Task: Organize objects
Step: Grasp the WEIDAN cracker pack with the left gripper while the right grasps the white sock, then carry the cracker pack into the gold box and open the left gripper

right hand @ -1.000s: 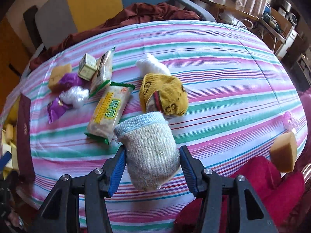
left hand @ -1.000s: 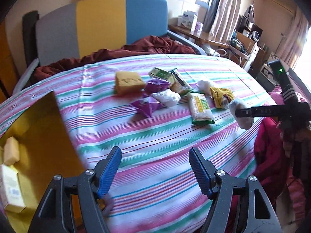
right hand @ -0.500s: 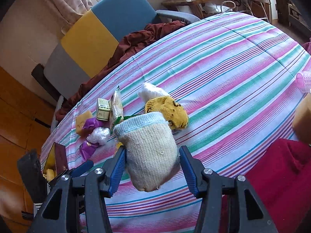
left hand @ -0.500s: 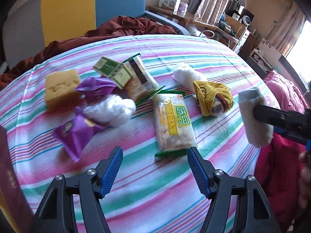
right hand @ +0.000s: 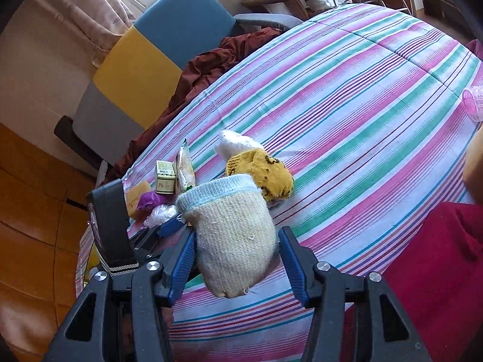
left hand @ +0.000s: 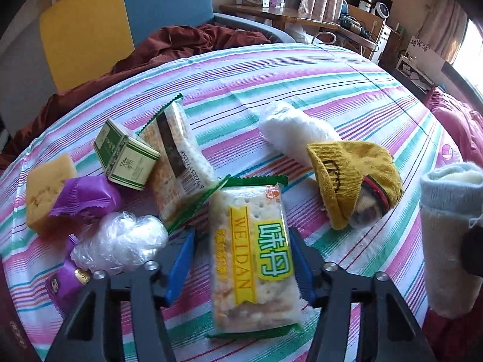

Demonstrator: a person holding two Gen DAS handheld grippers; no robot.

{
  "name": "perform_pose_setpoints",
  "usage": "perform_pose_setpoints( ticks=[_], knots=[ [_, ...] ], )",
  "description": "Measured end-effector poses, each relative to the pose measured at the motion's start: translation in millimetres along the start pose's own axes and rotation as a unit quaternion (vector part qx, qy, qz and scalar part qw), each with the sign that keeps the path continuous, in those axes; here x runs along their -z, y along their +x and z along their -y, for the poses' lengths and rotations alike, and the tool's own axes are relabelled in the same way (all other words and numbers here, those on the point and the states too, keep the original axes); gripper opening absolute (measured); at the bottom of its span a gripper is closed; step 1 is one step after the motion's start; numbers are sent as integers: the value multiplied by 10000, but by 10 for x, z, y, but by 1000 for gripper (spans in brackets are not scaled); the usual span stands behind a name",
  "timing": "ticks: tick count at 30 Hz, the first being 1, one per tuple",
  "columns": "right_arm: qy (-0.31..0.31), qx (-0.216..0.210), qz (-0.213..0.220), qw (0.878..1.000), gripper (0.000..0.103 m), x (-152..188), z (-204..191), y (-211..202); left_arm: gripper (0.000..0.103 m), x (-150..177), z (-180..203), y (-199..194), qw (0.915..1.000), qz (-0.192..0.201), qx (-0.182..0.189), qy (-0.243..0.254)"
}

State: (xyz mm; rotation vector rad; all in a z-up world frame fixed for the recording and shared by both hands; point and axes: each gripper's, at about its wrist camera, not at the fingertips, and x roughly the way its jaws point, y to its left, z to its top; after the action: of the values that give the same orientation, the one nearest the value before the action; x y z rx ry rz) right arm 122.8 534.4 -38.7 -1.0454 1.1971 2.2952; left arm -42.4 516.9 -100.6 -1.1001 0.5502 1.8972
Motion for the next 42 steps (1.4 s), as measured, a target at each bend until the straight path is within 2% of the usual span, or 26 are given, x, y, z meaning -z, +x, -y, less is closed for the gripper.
perform_pose_setpoints(
  ticks=[1,4,8,15,19,26,33,38,42],
  knots=[
    [-6,-12,-10,10000,56,0,-2,4,48,46,-9,-33,10000,57,41,20],
    [-45,13,-26,10000,56,-3,-15,12,48,207,-47,-132,9998,127,75,116],
    [-95,8,-57,9999,56,-4,-23,17,48,598,-58,-363,9992,295,7,277],
    [-335,70,-192,9992,56,9,-90,57,48,1296,-294,-809,9989,466,-2,-26],
    [-669,70,-416,9969,56,28,-189,121,48,1507,-341,-933,9985,531,-47,-122],
    [-1376,422,-931,9852,56,104,-397,290,48,1586,-360,-992,9975,666,-39,-237],
    [-1707,851,-1239,9738,56,150,-480,413,48,1631,-346,-1004,9966,785,-121,-211],
    [-2160,1452,-1523,9534,56,234,-599,568,48,1643,-371,-1011,9965,788,-108,-241],
    [-2406,1741,-1659,9404,56,277,-650,644,47,1657,-413,-1069,9965,758,-61,-334]
  ],
)
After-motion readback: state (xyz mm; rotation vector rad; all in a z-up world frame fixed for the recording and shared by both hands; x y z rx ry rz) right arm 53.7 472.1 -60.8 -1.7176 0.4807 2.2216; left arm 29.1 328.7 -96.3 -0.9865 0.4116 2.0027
